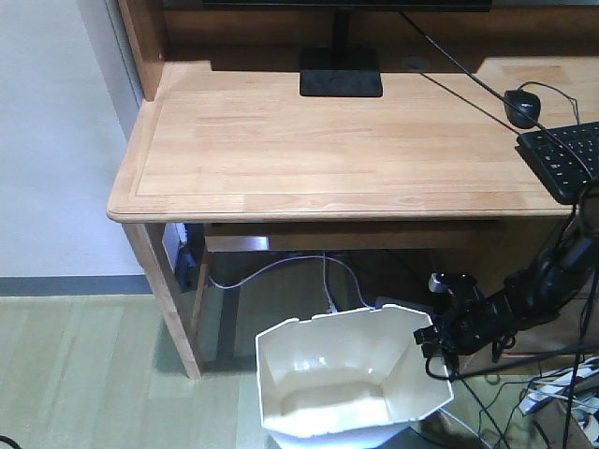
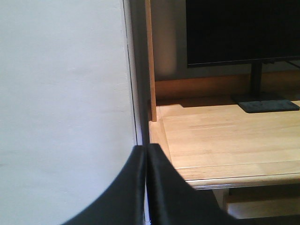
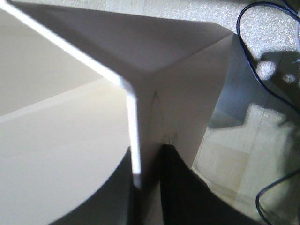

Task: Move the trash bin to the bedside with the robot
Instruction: 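Close the right gripper on the bin rim and drag it out from under the desk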

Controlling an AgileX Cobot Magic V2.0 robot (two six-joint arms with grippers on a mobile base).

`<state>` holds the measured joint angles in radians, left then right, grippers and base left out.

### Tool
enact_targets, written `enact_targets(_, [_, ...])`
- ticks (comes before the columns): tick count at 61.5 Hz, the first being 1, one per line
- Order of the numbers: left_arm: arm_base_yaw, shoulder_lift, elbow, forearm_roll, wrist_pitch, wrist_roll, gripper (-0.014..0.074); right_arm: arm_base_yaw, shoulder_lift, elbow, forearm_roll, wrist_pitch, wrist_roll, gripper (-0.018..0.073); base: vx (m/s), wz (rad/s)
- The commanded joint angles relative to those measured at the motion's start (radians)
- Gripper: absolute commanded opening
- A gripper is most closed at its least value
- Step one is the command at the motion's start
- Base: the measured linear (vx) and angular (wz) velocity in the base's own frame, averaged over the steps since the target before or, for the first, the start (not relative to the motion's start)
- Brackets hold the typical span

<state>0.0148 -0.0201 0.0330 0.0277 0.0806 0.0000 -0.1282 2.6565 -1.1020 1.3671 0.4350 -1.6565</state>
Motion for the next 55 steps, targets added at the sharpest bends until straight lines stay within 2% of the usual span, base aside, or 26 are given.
enact_targets(1, [0.001, -0.007, 0.012, -0.009, -0.074, -0.014, -0.0006, -0.005, -0.155, 0.073, -0.025, 0.157, -0.030, -0.0003, 0.00, 0.00])
enact_targets(14, [0.001, -0.007, 0.012, -0.009, -0.074, -0.014, -0.0006, -0.004, -0.284, 0.146, -0.057, 0.171, -0.033, -0.0003, 0.00, 0.00])
enact_targets(24, [0.001, -0.007, 0.012, -0.009, -0.074, -0.014, -0.0006, -0.004, -0.334, 0.156, -0.097, 0.235, -0.003, -0.0003, 0.00, 0.00])
enact_targets(55, [0.001, -0.007, 0.012, -0.009, -0.074, -0.014, -0.0006, -0.004, -0.348, 0.156, -0.113, 0.266, -0.001, -0.0003, 0.00, 0.00])
